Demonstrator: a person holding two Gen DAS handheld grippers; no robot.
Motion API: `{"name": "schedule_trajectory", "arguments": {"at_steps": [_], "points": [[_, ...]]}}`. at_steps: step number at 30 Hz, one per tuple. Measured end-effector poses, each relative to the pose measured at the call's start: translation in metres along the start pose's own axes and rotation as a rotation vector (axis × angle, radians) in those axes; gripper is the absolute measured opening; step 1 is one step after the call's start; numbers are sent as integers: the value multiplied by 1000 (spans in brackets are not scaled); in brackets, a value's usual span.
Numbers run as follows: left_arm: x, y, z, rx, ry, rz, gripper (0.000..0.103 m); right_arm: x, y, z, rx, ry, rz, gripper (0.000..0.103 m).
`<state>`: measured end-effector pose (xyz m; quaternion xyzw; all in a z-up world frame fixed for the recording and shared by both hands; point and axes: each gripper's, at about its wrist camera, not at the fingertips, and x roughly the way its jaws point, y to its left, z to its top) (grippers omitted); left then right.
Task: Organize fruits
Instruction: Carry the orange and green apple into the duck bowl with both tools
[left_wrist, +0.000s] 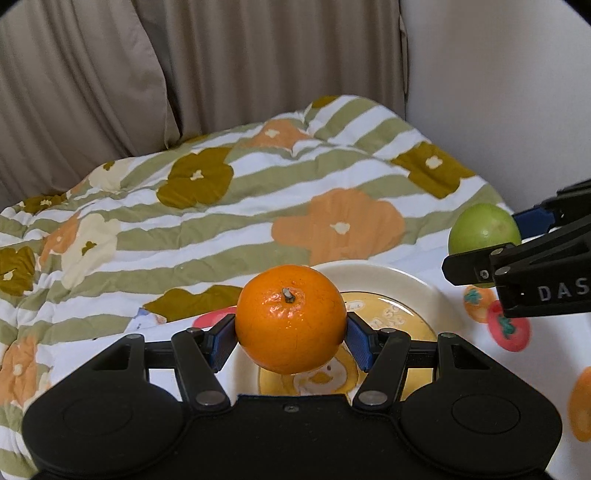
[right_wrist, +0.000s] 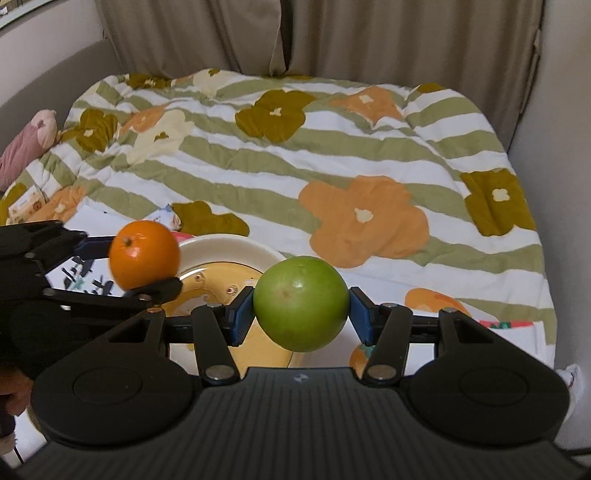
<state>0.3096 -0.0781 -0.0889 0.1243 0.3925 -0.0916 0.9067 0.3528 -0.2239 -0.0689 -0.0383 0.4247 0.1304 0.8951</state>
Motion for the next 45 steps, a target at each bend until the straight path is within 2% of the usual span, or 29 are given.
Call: {"name": "schedule_trajectory", "arguments": {"at_steps": [6, 15, 17, 19, 24, 33, 39, 43, 44, 45], "points": [[35, -12, -2, 23, 45, 8, 66, 25, -8, 1, -23, 21, 17, 69], [51, -17, 0, 32, 68, 14, 69, 36, -12, 4, -40, 28, 45, 69], [44, -16, 0, 42, 43, 13, 88, 36, -12, 5, -42, 26, 50, 69], [36, -14, -2, 45, 27, 14, 93, 35, -12, 5, -45, 22, 58, 69], [18, -7, -11, 11, 39, -3, 93, 37, -6, 4, -87, 24, 90, 69], [-5, 7, -33, -47, 52, 32, 93, 52, 21, -3, -211, 2, 136, 69], [-15, 18, -39, -80, 54, 53, 93, 64, 37, -14, -322, -29, 135, 69], [-17, 23, -44, -96, 57, 62, 93, 71, 40, -18, -351, -25, 129, 69], [-18, 24, -45, -97, 57, 64, 93, 71, 40, -19, -351, -33, 131, 70], [-18, 24, -45, -98, 58, 66, 93, 69, 40, -20, -352, -58, 128, 79]]}}
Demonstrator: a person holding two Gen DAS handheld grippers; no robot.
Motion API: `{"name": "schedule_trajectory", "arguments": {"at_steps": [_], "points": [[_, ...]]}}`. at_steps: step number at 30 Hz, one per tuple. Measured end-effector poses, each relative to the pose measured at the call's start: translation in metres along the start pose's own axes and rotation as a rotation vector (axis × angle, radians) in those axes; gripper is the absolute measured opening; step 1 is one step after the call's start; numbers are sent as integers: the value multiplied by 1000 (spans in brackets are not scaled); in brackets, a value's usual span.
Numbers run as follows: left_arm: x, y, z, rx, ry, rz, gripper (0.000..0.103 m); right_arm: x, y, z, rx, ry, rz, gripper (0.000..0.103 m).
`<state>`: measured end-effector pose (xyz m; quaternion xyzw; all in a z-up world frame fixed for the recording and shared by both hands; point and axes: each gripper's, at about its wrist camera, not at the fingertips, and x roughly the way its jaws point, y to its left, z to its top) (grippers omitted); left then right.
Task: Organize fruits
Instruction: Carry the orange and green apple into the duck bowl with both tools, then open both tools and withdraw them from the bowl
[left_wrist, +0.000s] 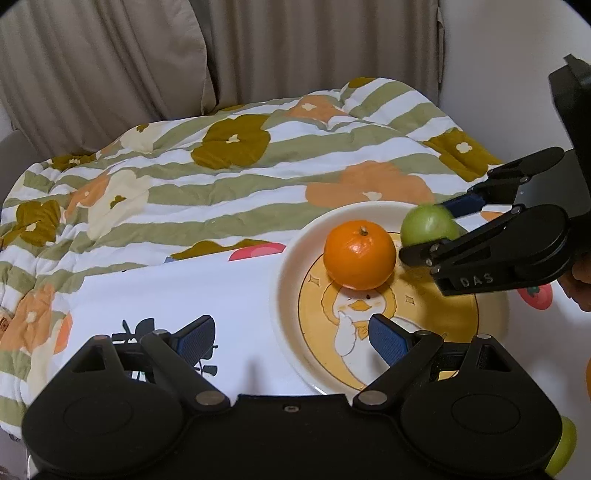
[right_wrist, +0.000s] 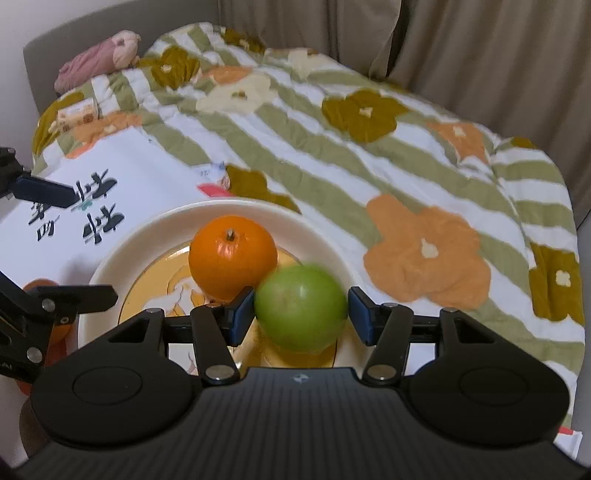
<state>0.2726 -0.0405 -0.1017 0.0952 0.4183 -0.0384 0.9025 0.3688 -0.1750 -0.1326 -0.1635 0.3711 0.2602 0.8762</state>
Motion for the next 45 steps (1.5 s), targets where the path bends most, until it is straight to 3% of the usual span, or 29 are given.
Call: {"name": "schedule_trajectory", "arguments": {"at_steps": [1, 2, 3, 15, 26, 45], "points": [[-1, 0, 0, -1, -1, 3, 93, -2, 1, 0, -8, -16, -17, 87], [-2, 1, -1, -4, -3, 7, 93, -4, 1, 1, -16, -26, -32, 102], [-4, 1, -1, -9, -5, 7, 93, -8, 2, 1, -25, -41, -46, 103], [-32, 3, -3, -41, -36, 8, 93, -43, 2, 1, 64, -40, -74, 103], [-89, 14, -11, -65, -117, 23, 93, -113, 18, 2, 160, -70, -134, 103], [-207, 42, -77, -112, -332, 47, 103, -244, 86, -41, 449, -123, -239, 103]]}}
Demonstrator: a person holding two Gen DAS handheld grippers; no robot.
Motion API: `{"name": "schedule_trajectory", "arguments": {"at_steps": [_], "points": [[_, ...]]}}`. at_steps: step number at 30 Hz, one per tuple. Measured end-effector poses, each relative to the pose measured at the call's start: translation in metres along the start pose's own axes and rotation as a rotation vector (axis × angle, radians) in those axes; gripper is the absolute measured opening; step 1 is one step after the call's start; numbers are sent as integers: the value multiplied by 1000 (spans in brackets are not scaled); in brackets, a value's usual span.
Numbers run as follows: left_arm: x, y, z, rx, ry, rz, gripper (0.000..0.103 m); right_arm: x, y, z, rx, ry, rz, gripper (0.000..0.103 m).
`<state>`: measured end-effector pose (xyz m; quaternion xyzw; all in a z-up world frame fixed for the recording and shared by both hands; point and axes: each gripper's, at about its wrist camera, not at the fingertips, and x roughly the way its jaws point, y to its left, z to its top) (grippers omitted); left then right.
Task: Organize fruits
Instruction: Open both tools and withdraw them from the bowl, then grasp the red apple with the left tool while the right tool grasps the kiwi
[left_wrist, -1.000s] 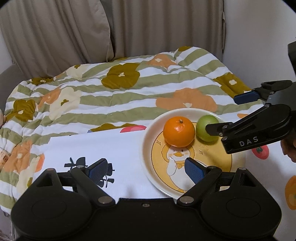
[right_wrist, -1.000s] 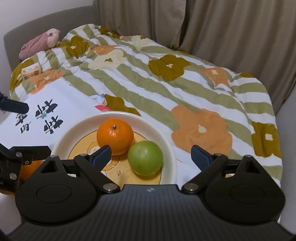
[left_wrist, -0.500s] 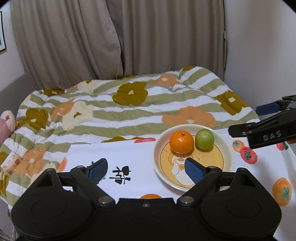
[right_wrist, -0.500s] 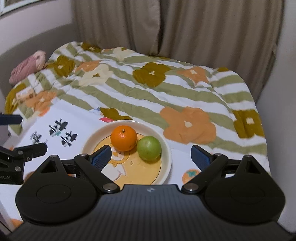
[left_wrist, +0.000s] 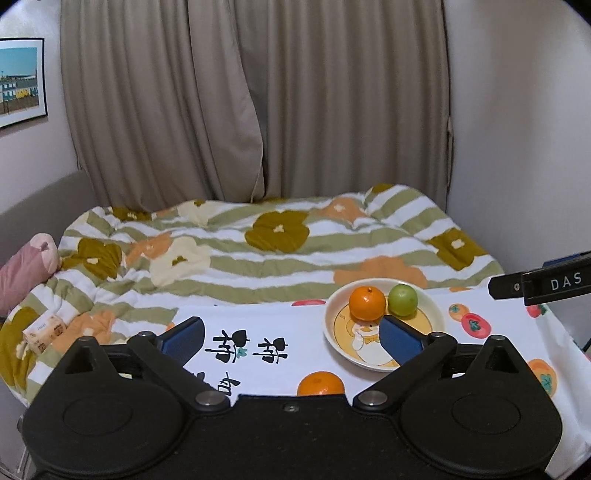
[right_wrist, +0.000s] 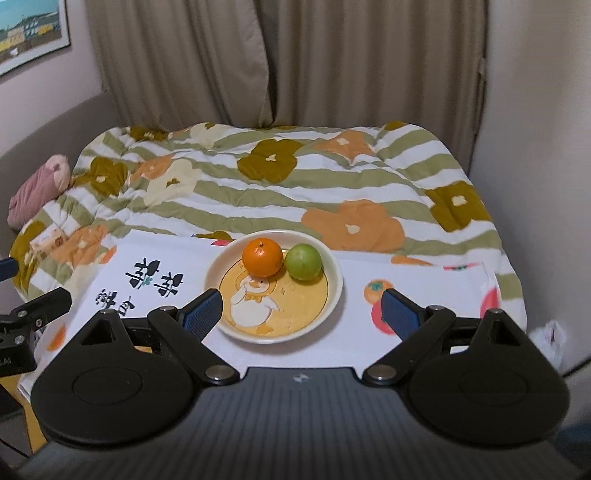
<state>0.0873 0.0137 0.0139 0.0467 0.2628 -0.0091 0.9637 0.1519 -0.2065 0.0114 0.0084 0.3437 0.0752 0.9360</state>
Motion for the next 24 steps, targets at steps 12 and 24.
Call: {"name": "schedule_trajectory", "arguments": {"at_steps": [12, 24], "points": [[-14, 25, -37, 98, 23, -82, 103, -29, 40, -56, 90, 25, -57, 103], [35, 29, -88, 303, 74, -219, 103, 16, 73, -113, 143, 108, -85, 103]]}}
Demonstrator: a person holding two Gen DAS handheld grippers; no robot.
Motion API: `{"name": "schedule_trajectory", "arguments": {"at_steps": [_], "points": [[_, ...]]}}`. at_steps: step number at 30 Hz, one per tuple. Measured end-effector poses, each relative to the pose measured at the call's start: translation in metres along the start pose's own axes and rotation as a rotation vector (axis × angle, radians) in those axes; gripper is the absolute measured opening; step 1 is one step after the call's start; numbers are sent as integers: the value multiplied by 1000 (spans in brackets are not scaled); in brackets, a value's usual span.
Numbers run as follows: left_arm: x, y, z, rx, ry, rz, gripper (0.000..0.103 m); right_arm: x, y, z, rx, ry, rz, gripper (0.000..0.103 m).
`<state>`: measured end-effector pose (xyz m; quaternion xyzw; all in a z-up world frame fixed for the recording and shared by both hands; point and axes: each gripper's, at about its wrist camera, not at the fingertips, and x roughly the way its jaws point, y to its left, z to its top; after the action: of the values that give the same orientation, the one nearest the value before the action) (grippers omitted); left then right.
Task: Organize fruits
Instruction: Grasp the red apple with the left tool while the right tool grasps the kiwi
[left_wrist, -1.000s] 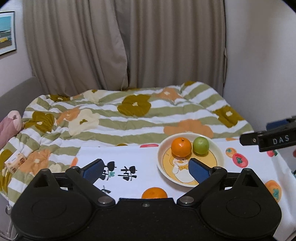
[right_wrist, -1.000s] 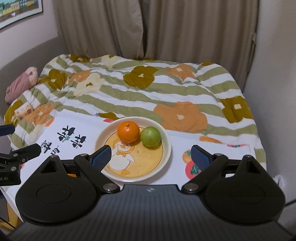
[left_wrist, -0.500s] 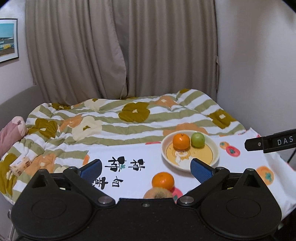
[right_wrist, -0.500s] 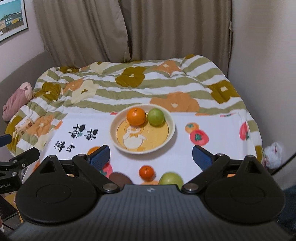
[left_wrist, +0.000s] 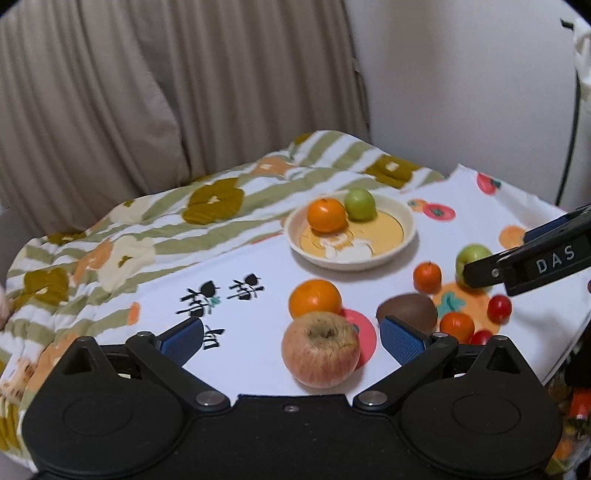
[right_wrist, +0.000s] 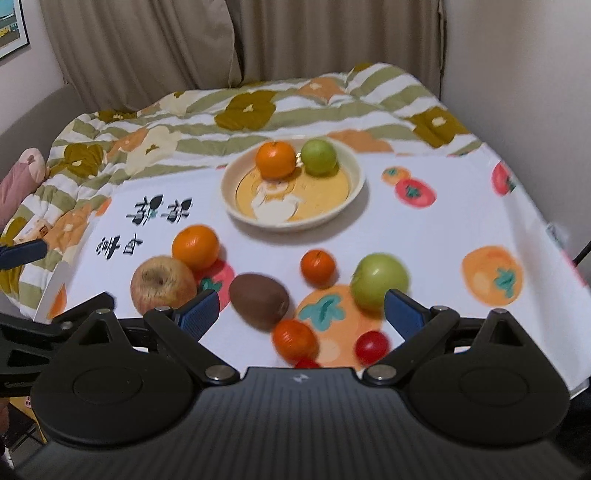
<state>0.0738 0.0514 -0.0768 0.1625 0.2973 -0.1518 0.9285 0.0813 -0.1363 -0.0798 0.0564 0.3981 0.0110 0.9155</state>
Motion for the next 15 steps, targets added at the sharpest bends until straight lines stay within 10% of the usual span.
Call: {"name": "schedule_trajectory", "arguments": {"at_steps": [15], "points": [[79, -12, -24, 79, 89, -90, 94, 65, 10, -16, -26, 22, 45, 103]]}}
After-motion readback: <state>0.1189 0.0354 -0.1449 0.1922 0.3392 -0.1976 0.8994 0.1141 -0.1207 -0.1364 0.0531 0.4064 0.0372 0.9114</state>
